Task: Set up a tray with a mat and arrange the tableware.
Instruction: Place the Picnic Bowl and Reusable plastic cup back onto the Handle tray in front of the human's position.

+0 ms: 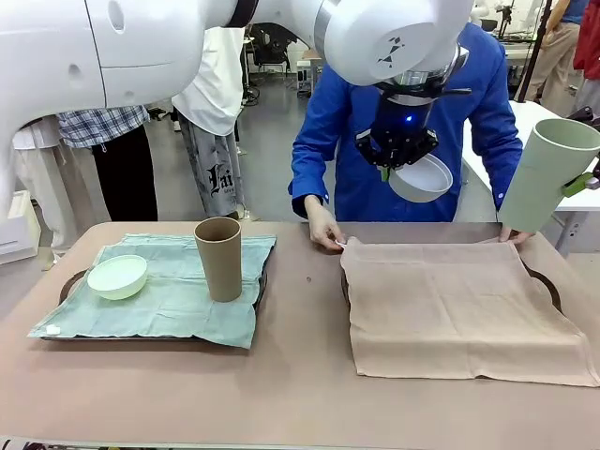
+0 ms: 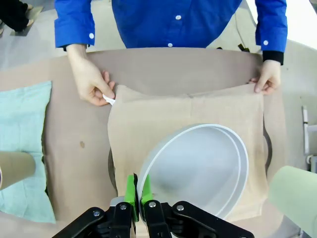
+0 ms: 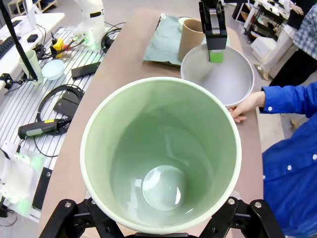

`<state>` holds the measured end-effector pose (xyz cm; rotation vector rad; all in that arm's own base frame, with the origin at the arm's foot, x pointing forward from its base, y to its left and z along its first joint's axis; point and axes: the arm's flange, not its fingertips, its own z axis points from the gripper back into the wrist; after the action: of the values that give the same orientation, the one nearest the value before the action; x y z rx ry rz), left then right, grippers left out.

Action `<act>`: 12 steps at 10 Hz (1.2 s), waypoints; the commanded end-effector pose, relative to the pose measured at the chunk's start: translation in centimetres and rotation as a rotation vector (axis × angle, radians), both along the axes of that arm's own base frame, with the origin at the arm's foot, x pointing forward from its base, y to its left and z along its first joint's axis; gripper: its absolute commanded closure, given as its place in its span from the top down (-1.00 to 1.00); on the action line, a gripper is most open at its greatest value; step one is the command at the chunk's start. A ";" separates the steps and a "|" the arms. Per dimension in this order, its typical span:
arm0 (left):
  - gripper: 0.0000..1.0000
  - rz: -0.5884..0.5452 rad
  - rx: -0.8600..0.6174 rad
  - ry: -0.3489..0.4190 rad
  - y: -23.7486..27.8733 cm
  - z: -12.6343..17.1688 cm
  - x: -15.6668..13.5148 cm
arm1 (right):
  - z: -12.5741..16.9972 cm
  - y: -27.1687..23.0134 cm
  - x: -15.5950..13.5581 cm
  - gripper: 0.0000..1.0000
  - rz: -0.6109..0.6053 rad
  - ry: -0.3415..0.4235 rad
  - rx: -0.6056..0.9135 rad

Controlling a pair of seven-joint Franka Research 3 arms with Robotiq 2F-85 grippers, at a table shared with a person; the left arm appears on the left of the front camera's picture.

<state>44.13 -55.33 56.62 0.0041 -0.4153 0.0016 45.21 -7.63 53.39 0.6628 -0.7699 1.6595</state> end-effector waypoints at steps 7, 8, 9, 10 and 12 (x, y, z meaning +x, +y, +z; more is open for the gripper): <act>-1.00 -0.009 0.002 -0.022 0.0 0.2 0.0 | 0.0 0.2 -0.3 -1.00 0.005 -0.005 0.005; -1.00 -0.009 0.002 -0.022 0.0 0.2 0.0 | 0.0 0.2 -0.3 -1.00 0.005 -0.005 0.005; -1.00 -0.009 0.002 -0.022 0.0 0.2 0.0 | 0.0 0.2 -0.3 -1.00 0.005 -0.005 0.005; -1.00 -0.009 0.002 -0.022 0.0 0.2 0.0 | 0.0 0.2 -0.3 -1.00 0.005 -0.005 0.005; -1.00 -0.009 0.002 -0.022 0.0 0.2 0.0 | 0.0 0.2 -0.3 -1.00 0.005 -0.005 0.005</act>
<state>44.13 -55.33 56.62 0.0041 -0.4153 0.0016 45.21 -7.63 53.39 0.6628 -0.7699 1.6595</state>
